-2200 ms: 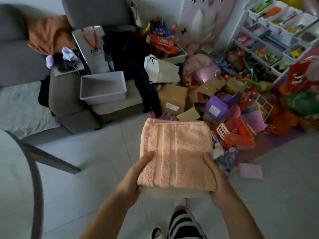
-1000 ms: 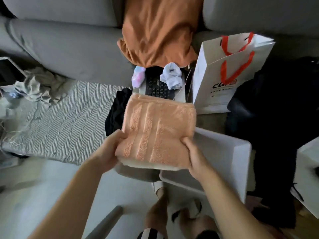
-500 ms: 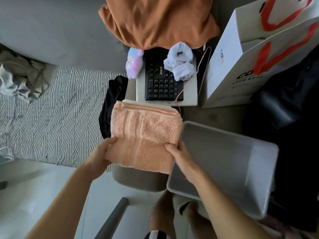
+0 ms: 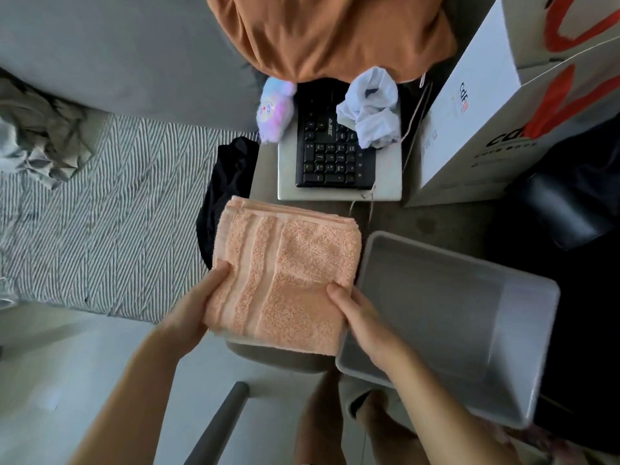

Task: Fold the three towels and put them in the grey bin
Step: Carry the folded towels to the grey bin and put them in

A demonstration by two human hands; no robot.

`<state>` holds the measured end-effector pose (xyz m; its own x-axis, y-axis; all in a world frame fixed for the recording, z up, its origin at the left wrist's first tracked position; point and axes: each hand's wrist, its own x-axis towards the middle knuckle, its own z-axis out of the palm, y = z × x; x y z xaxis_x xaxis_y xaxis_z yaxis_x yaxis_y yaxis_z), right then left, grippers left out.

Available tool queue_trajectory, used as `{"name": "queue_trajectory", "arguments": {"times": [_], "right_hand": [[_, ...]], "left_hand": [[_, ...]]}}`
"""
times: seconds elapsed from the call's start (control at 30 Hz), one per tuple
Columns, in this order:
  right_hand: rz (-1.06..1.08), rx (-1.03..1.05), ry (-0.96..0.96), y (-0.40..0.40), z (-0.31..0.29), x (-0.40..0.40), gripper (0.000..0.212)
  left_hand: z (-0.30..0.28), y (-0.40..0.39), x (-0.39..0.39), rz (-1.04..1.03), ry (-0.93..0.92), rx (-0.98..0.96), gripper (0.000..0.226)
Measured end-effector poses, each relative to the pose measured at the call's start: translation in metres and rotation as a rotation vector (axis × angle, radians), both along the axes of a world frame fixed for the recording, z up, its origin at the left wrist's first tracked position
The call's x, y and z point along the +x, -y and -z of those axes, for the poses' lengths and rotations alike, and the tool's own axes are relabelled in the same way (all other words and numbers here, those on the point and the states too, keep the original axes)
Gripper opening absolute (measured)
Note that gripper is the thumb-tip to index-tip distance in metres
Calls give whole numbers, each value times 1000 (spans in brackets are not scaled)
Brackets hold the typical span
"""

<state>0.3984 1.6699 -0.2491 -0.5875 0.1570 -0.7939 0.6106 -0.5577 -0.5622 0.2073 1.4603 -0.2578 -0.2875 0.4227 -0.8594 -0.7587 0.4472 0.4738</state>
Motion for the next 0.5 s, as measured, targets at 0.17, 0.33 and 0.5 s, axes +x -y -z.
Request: {"name": "queue_trajectory", "arguments": {"times": [0.17,0.33,0.5], "right_hand": [[55,293,70,8,-5,-1,25],[165,638,85,26,-24,-5,35],[179,301,-50,32,-38,5,47]], "left_hand": [[-8,-6,19,67,-211,-186,56],[-30,-23,13,120,-737,-456,52],[-53,-32,37,342,-774,-515,75]]}}
